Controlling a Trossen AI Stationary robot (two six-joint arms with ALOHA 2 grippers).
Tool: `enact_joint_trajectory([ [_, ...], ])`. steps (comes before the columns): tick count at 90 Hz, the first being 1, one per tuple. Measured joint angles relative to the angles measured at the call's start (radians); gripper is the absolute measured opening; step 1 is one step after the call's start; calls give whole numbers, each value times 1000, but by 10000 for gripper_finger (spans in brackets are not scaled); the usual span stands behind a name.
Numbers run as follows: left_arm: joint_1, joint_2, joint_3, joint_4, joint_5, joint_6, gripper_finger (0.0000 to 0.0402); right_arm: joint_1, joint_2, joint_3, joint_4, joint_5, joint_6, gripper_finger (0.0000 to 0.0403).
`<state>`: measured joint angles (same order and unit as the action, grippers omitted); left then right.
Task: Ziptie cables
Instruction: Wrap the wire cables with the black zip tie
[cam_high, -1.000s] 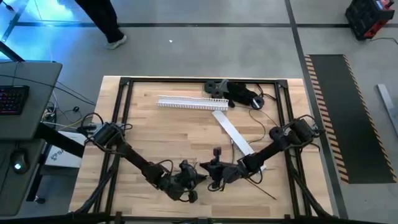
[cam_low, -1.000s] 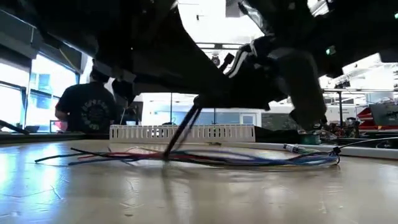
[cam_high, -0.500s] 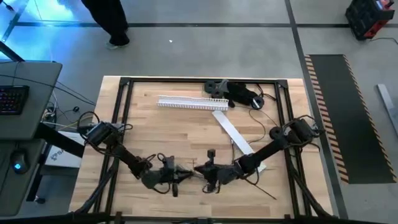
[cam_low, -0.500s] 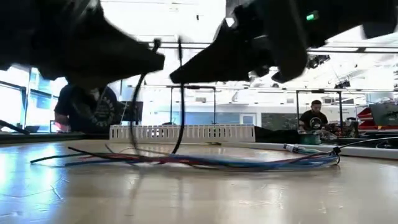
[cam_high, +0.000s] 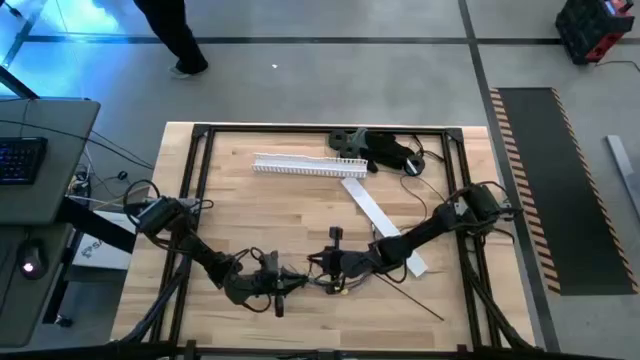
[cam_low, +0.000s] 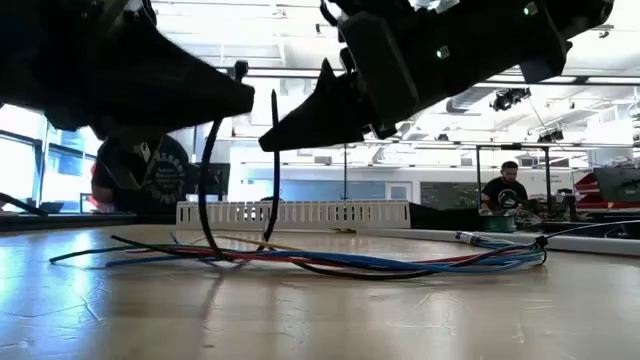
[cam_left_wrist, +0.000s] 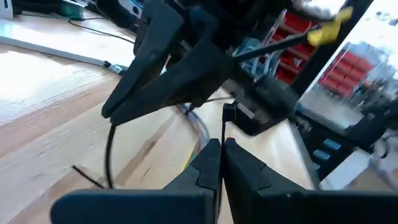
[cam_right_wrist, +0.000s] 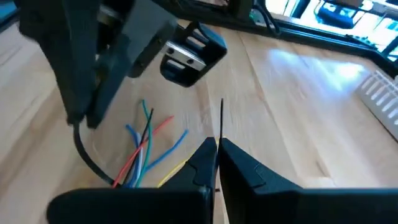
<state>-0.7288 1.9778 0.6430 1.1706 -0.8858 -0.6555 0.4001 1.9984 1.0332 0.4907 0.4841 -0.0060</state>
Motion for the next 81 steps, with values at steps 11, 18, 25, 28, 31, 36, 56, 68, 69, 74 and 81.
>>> enact_joint_trajectory([
  [11, 10, 0, 0, 14, -6, -30, 0, 8, 0, 0, 0, 31, -19, 0],
  [18, 21, 0, 0, 23, 17, -39, 0, 14, 11, 3, 5, 54, -39, 0],
  [25, 38, 0, 0, 38, 49, -52, 0, 22, 38, 27, -10, 59, -69, 0],
  [28, 48, 0, -1, 45, 72, -66, 0, 27, 53, 44, -24, 58, -89, 0],
  [31, 59, 0, -1, 49, 97, -86, 0, 34, 69, 66, -47, 68, -113, 0],
  [36, 75, 0, -1, 49, 132, -124, 0, 49, 93, 113, -91, 111, -157, 0],
  [56, 83, 0, -35, 55, 172, -235, 0, 70, 109, 197, -278, 238, -205, 0],
  [68, 61, 0, -68, 55, 138, -309, 0, 72, 110, 196, -291, 264, -203, 0],
  [69, 60, 0, -70, 55, 138, -313, 0, 72, 110, 196, -291, 264, -200, 0],
  [74, 54, 0, -81, 48, 134, -335, 0, 72, 110, 196, -292, 264, -186, 0],
  [81, 51, 0, -86, 52, 128, -338, 0, 71, 110, 196, -287, 264, -183, 0],
])
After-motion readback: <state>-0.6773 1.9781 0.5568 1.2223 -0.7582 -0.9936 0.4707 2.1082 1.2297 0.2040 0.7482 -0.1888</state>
